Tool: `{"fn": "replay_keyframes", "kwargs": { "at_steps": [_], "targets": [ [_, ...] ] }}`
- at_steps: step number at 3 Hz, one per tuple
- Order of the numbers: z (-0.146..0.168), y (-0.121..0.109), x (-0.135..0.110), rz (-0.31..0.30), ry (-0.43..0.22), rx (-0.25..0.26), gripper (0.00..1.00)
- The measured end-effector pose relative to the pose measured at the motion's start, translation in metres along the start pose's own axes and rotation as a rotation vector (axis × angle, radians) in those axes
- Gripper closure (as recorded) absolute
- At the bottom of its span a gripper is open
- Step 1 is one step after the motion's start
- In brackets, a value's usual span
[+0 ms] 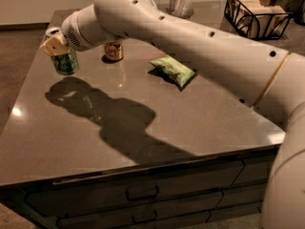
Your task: Pick green can
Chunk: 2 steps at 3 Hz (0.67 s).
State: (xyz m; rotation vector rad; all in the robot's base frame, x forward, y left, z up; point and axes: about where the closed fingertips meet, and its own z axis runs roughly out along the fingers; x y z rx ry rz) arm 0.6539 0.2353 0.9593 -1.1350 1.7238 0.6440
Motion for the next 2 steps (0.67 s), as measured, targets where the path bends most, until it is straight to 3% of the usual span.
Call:
{"fn": "replay_keyframes", "kwargs": {
  "at_steps": [1, 2],
  "targets": [
    [-0.0499, 0.0102, -0.0231, -0.026, -0.021, -0.007, 1.0],
    [-0.0523, 0.0098, -0.0233, -0.027, -0.021, -0.004, 1.0]
  ]
}}
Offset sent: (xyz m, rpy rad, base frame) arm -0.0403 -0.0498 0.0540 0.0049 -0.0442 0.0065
